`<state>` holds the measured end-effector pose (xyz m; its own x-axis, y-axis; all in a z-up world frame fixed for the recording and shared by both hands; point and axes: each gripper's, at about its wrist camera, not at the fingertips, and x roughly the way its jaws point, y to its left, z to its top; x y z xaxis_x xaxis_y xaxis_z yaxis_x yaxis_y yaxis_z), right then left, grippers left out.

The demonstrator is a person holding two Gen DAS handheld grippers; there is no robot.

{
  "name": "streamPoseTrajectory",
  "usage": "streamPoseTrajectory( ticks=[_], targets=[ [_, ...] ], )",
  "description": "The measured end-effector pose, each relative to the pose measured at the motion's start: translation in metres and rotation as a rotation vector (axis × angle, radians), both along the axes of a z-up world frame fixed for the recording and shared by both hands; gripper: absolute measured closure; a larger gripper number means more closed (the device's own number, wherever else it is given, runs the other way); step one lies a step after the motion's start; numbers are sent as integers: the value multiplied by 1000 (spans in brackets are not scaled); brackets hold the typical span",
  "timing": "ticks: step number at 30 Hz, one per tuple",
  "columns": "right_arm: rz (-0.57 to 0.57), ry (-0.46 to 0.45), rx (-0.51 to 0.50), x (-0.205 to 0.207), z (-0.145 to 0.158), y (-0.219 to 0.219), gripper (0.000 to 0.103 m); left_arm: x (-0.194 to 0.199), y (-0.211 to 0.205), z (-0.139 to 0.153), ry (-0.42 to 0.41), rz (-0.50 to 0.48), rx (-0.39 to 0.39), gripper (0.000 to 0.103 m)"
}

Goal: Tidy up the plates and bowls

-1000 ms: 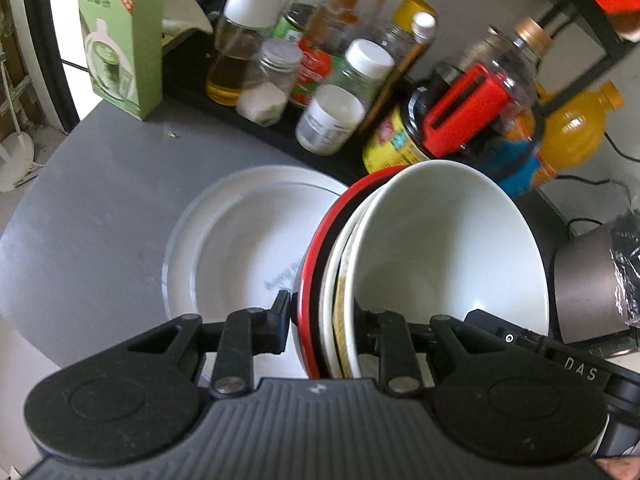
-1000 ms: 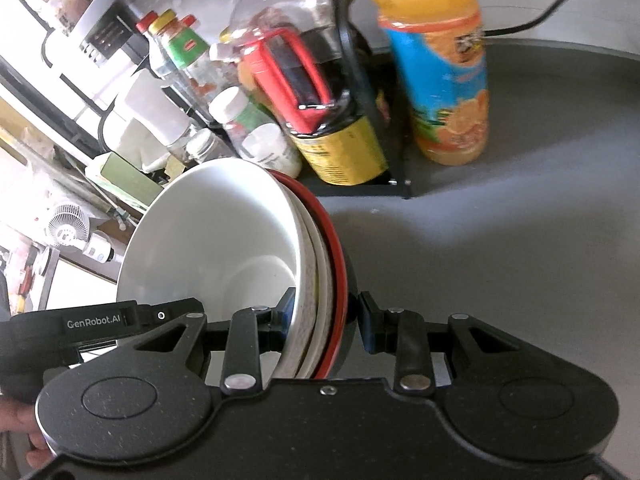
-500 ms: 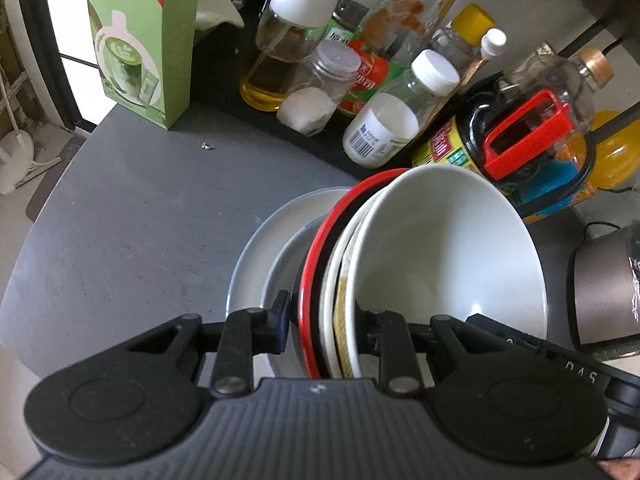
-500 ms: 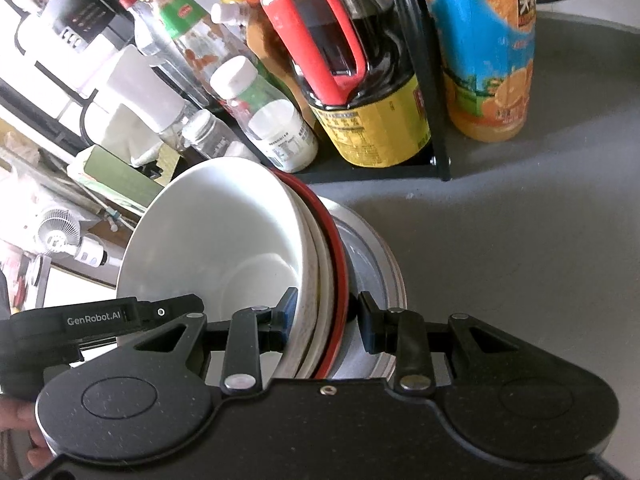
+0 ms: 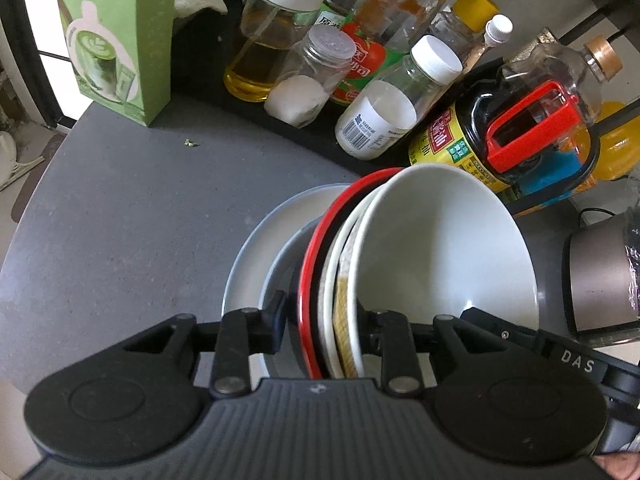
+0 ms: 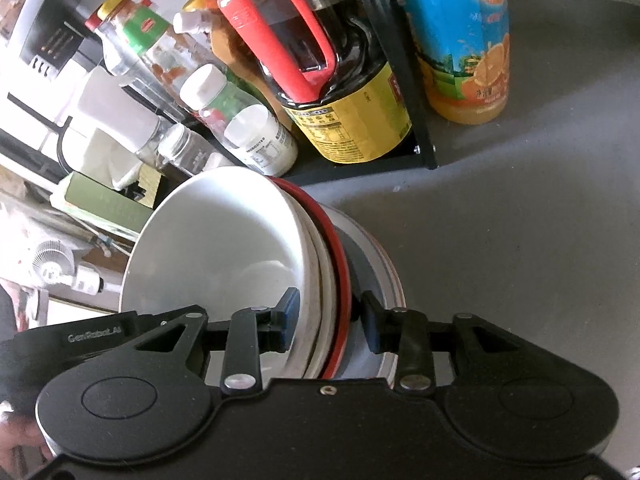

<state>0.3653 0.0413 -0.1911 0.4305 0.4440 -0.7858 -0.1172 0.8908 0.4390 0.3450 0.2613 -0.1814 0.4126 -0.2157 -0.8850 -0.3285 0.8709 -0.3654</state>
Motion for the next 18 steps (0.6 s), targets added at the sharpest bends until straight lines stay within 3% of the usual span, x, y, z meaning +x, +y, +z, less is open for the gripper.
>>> streamPoseTrajectory(
  ticks=[4, 8, 12, 14, 18],
  targets=[
    [-8, -46, 44, -11, 14, -10, 45, -3, -1, 10, -34, 17, 10, 72],
    [-14, -100, 31, -28, 29, -27, 33, -15, -10, 33, -105, 30, 38, 48],
    [-41, -159, 23, -49, 36, -55, 18, -36, -32, 58, -173, 37, 129, 24],
    [-51, -186, 22, -63, 37, -75, 8, -48, -47, 66, -200, 30, 182, 21],
    [-70, -226, 1, -96, 42, -117, 0, -77, -81, 76, -212, 21, 216, 19]
  ],
)
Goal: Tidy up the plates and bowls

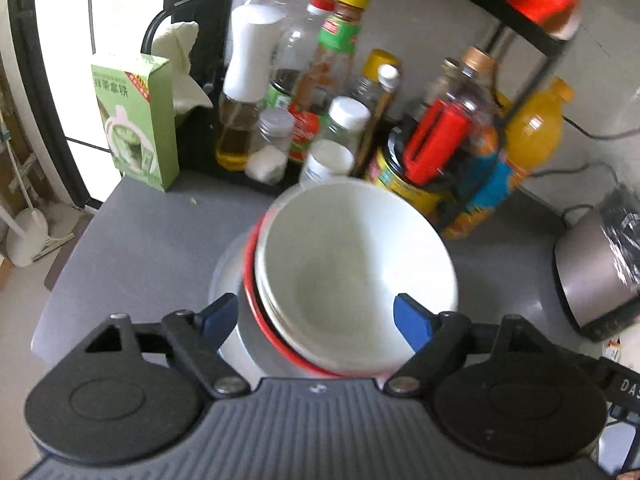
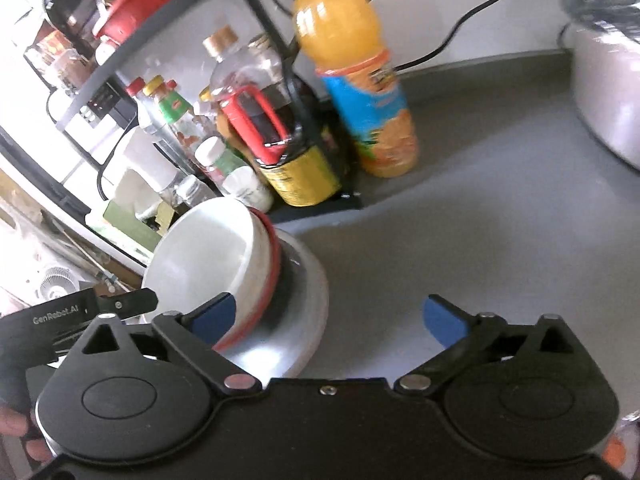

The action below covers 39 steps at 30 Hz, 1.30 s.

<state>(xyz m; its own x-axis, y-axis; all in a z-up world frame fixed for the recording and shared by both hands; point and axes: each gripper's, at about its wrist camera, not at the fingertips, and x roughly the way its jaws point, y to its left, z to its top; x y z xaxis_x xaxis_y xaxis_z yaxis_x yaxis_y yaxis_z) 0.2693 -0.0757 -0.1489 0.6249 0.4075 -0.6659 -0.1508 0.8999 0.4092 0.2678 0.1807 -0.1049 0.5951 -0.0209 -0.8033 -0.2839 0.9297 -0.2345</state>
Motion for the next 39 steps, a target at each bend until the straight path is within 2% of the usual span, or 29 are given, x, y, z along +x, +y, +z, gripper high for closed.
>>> streamPoseTrajectory(
  ticks=[3, 10, 12, 16, 21, 26, 39],
  targets=[
    [4, -28, -22, -23, 5, -25, 0, -24, -29, 7, -14, -6, 17, 12],
    [-8, -77, -36, -71, 18, -75, 0, -70, -86, 29, -53, -24, 68, 8],
    [-12, -100, -54, -83, 22, -86, 0, -83, -102, 36, -66, -27, 103, 6],
    [-26, -120, -41, -105, 29, -108, 0, -105, -125, 48, -78, -16, 110, 6],
    [-26, -159, -55, -128, 42, -125, 0, -128, -153, 63, -95, -35, 155, 4],
    [-42, -184, -124, -147, 55, -131, 0, -148, -172, 75, -112, -59, 212, 3],
    [-66, -239, -191, -182, 70, -134, 0, -180, -184, 87, -162, -92, 235, 3]
  ],
)
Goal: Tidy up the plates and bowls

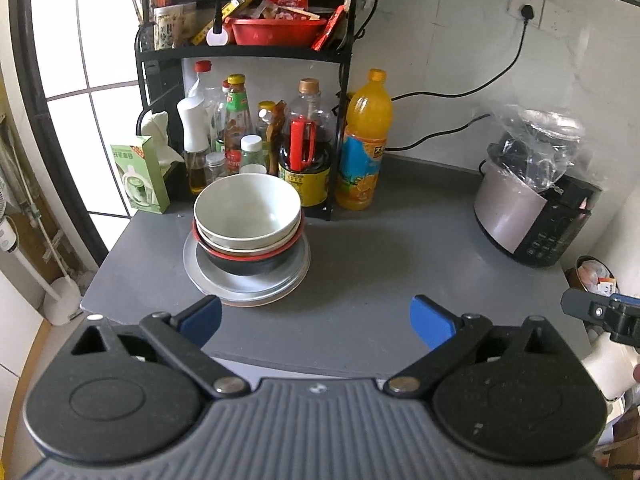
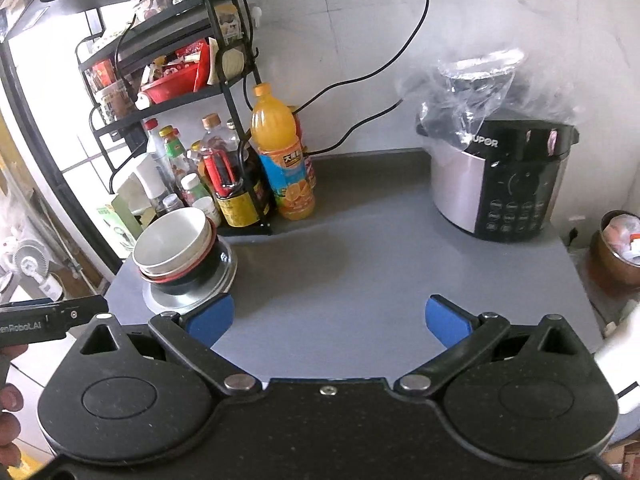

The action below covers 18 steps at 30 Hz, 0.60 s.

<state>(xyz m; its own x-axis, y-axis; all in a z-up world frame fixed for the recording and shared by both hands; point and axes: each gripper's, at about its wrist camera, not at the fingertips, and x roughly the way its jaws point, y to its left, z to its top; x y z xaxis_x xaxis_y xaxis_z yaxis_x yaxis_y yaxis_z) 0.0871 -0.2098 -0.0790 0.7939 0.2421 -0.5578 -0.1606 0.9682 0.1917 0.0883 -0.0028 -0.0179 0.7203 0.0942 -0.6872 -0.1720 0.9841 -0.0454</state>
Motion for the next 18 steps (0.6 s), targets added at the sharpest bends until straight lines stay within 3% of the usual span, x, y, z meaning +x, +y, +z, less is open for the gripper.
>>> streamPoseTrajectory(
  ticks=[18],
  targets=[
    [-35, -25, -39, -42, -2, -4, 0, -35, -25, -4, -11, -43, 33, 3]
  ],
)
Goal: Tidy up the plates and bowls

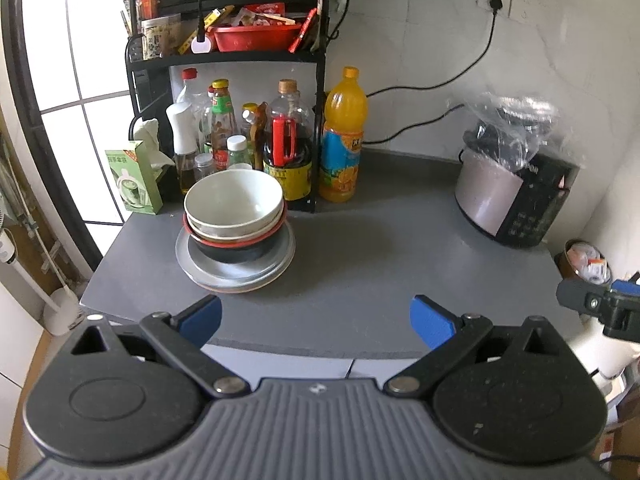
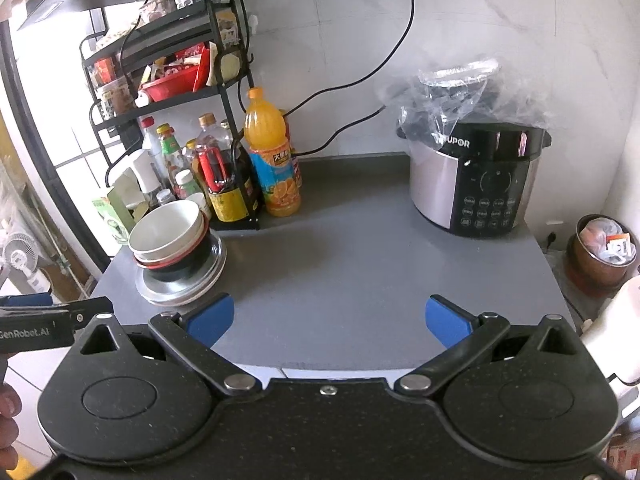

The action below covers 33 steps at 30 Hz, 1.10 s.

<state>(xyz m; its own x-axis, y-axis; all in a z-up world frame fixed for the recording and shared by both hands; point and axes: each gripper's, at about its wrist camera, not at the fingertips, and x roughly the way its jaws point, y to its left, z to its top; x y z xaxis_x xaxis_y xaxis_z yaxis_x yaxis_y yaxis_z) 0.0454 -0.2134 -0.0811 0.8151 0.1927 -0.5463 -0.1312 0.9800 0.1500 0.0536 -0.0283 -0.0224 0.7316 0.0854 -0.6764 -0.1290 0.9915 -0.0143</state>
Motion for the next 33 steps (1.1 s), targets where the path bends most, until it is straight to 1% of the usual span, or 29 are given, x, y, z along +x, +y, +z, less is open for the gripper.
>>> streamPoseTrajectory(
  ticks=[8, 18, 24, 29, 33],
  targets=[
    [13, 5, -39, -13, -10, 10, 0, -13, -2, -7, -3, -11, 15, 3],
    [30, 10, -47, -23, -17, 24, 0, -27, 0, -17, 7, -20, 18, 3],
    [19, 9, -53, -25, -19, 26, 0, -28, 7, -22, 15, -18, 16, 3],
    [18, 7, -55, -24, -19, 27, 0, -26, 11, -20, 6, -20, 20, 3],
    [13, 5, -71, -23, -19, 28, 0, -23, 15, -19, 0, -19, 6, 3]
  ],
)
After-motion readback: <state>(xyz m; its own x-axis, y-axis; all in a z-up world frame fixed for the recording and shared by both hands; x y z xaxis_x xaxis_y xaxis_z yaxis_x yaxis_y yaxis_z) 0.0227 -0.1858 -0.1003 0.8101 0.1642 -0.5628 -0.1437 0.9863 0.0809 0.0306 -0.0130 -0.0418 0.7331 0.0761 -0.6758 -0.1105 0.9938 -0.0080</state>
